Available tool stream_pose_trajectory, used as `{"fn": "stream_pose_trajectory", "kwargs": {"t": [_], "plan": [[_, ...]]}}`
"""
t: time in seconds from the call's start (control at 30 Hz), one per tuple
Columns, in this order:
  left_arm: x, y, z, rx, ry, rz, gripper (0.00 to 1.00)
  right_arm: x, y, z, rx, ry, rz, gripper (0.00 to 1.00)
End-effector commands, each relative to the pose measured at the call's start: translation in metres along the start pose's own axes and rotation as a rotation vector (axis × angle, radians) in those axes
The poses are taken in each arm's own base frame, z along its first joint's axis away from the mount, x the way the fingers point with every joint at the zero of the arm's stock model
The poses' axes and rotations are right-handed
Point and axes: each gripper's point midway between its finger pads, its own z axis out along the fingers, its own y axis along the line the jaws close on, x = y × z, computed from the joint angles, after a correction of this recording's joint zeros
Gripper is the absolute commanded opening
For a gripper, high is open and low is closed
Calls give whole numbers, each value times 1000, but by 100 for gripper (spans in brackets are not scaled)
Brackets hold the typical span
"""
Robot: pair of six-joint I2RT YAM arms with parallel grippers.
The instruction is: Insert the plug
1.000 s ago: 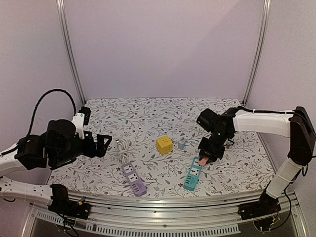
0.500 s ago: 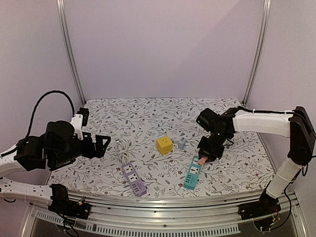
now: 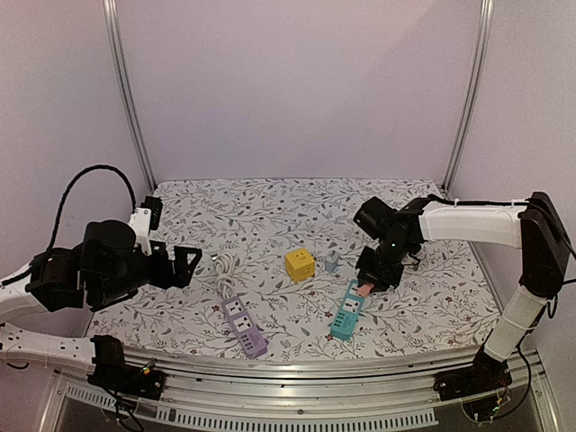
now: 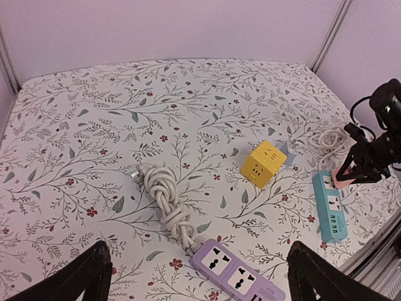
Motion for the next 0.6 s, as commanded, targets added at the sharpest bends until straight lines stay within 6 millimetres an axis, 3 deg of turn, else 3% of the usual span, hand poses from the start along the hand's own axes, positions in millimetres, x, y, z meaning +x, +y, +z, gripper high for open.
{"fn": "stream_pose_trajectory", "kwargs": {"t": [0.0, 0.57], "plan": [[4, 8, 2, -28, -2, -9, 98, -9, -3, 8, 25, -48, -19, 0], [4, 19, -9, -45, 4, 21, 97, 11, -40, 45, 285, 51, 19, 0]]}}
